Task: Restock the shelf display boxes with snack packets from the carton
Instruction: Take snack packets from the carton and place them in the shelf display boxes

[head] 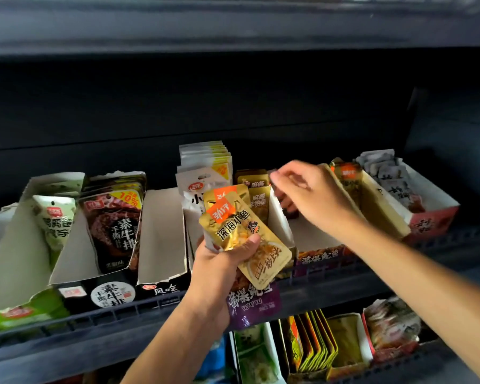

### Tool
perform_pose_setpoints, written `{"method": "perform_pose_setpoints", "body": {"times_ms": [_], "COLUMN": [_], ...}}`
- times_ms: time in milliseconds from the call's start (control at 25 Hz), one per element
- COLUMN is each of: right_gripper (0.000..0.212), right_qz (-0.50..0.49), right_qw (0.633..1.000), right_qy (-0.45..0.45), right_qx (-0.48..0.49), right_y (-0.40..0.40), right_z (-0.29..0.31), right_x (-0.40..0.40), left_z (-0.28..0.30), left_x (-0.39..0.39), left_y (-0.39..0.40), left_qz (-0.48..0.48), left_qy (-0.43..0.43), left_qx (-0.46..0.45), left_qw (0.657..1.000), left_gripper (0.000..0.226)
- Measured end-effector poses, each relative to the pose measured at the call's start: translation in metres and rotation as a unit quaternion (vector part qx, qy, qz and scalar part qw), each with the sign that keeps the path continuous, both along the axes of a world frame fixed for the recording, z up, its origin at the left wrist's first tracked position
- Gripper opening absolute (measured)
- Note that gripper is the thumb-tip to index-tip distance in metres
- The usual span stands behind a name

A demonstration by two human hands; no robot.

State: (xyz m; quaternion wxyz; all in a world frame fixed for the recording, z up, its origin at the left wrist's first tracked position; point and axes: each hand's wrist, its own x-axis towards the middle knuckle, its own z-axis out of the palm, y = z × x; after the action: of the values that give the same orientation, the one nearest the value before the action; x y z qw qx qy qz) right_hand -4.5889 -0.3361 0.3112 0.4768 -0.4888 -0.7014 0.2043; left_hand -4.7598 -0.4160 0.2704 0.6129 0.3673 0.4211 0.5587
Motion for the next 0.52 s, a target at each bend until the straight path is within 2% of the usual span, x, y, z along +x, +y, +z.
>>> {"method": "perform_pose_setpoints", "body": {"times_ms": [80,200,280,360,440,520], "right_gripper": [0.031,0.027,0.025,0.026,0.021,0.018], "right_qz": [0.073,0.031,0.012,0.049,0.077,0.057], "right_qw": [0.996,0.995,0.991,0.975,0.973,0.98], "right_qy": [-0.012,-0.06,0.014,0.097,0.085,0.064], "right_qx": [-0.045,-0.076,-0.13,-0.193,-0.198,-0.179], "right_y": [-0.032,-0.034,-0.029,-0.03,-0.035,-0.037], "right_z": [-0.001,-0.007,-0.004,-0.003,-0.004,-0.003], "right_x": [-0.011,-0.007,0.009,0.023,0.031,0.04], "left_z": [0.0,0.008,0.011,0.014,0.016,0.016], "left_x": [0.011,0.021,0.024,0.029,0.037,0.044], "left_y": [0.001,0.003,0.005,0.006,0.006,0.004], "left_qz": [-0.005,-0.029,-0.05,-0.05,-0.053,-0.056], "left_qy": [0.03,0.045,0.035,0.045,0.082,0.081], "left_qx": [0.014,0.01,-0.015,-0.015,0.018,0.021], "left_qw": [0.999,0.999,0.998,0.998,0.995,0.995], "left_gripper": [0.02,0.023,0.034,0.034,0.03,0.028]}}
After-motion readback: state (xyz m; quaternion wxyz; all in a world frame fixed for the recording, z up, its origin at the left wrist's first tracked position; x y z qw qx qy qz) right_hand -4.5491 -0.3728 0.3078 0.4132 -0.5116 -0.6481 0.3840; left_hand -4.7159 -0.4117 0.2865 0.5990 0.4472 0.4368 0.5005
